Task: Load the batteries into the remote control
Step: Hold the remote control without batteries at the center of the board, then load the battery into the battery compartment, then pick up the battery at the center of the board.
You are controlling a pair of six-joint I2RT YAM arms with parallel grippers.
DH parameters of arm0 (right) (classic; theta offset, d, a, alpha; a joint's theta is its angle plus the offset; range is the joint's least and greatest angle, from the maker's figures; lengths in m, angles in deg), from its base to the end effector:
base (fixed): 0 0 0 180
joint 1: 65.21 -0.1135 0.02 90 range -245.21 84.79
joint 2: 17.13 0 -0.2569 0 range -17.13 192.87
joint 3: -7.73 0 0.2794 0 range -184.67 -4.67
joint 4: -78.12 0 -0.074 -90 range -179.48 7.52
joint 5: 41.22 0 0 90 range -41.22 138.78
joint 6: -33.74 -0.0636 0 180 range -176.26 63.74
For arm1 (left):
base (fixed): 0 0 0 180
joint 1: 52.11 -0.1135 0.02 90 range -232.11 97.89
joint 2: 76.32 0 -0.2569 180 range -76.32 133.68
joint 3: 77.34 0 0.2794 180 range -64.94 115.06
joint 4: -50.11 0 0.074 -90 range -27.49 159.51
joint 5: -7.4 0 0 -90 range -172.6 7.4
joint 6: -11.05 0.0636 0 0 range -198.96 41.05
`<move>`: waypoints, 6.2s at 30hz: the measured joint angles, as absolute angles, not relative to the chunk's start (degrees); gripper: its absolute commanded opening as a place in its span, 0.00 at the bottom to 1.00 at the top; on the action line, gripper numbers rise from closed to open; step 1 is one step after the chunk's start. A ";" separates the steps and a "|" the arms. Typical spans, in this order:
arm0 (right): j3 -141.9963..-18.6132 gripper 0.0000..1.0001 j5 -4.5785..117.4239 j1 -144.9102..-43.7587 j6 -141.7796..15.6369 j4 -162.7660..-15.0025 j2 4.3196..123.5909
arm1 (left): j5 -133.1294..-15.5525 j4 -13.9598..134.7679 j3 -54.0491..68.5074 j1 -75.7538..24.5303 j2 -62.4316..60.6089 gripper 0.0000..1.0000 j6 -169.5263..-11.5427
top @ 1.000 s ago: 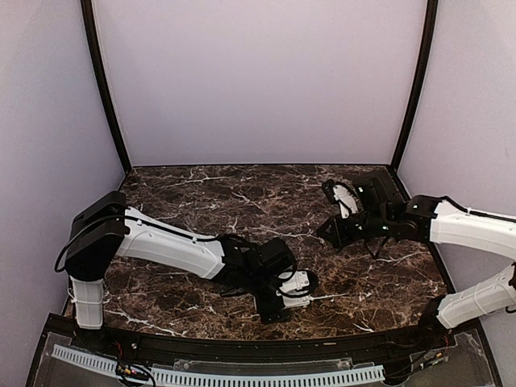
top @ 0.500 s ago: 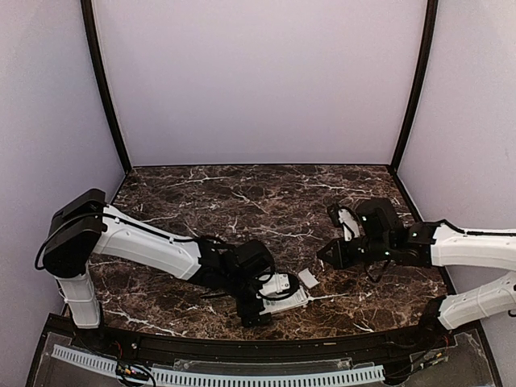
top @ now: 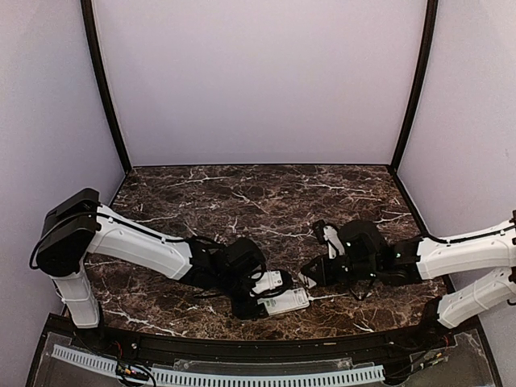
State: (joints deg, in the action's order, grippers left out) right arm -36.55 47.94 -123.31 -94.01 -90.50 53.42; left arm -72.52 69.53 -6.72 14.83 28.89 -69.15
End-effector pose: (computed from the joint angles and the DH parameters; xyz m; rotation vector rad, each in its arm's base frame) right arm 0.1561 0.2491 0.1480 -0.4123 2.3457 0.8572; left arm 0.1455 -0.3703 0.0922 1.6762 1.9969 -0.6067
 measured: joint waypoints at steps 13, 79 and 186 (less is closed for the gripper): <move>-34.41 0.00 41.58 -129.83 -99.63 -94.98 59.30 | -72.47 68.05 -7.60 14.85 28.61 0.22 -70.70; -33.40 0.00 29.41 -136.52 -95.92 -101.18 68.91 | -74.44 67.92 -7.73 15.61 28.56 0.09 -71.69; -63.32 0.24 42.69 -97.13 -90.80 -56.77 82.92 | -78.02 77.64 -8.54 15.92 23.23 0.81 -71.01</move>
State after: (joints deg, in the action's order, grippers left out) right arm -63.32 42.69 -97.13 -90.80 -56.77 82.92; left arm -78.02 77.64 -8.54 15.92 23.23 -71.01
